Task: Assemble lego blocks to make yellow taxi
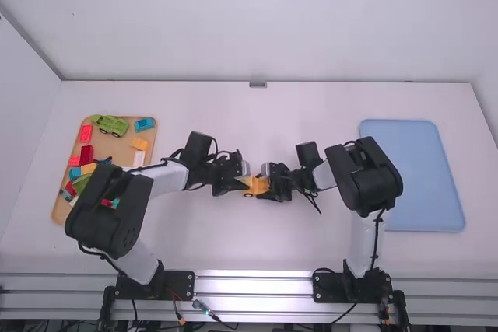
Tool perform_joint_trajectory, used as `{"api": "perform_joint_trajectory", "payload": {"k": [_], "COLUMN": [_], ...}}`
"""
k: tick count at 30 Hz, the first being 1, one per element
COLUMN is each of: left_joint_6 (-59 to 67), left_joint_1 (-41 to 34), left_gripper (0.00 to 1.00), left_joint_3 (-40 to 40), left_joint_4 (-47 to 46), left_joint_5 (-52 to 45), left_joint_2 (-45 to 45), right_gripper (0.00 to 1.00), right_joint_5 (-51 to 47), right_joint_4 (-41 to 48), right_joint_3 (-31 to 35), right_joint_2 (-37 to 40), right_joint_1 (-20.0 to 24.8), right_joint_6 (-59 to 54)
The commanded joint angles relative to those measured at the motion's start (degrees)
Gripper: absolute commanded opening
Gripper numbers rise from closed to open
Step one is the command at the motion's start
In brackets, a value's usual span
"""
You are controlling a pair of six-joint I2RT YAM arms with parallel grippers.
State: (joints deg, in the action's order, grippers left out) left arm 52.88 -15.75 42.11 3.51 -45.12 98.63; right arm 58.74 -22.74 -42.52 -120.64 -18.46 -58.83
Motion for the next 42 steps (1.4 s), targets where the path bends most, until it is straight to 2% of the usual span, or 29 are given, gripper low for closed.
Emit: {"api": "perform_joint_trajectory", "payload": {"k": [1,11,23,36,38,42], "left_joint_6": [-0.4,4.9,4.9,1.7,1.4,2.2], "left_joint_1": [0.0,0.0,-0.9,-3.7,-4.0,-4.1], "left_gripper": [0.02,0.02,0.02,0.02,0.02,0.02], "left_joint_3": [2.3,5.0,3.0,3.7,4.1,4.7], "left_joint_4": [-0.7,-5.2,-1.0,-2.0,-4.3,-7.1], "left_joint_5": [-2.0,-3.9,-3.0,6.8,10.3,10.7], "left_joint_2": [2.8,6.6,7.8,7.5,6.6,4.5], "right_gripper": [0.56,0.56,0.57,0.57,0.58,0.58], "right_joint_5": [-2.2,-4.8,-4.8,-5.7,-6.8,-6.6], "right_joint_4": [0.9,0.9,1.0,0.9,1.0,1.0], "right_joint_3": [0.2,0.2,0.2,0.2,0.2,0.2], "right_joint_2": [-0.8,-0.8,-0.8,-0.8,-0.8,-0.8], "right_joint_1": [-0.3,-0.6,-1.5,-1.4,-1.4,-1.4], "right_joint_6": [0.0,0.1,0.0,0.5,0.7,0.7]}}
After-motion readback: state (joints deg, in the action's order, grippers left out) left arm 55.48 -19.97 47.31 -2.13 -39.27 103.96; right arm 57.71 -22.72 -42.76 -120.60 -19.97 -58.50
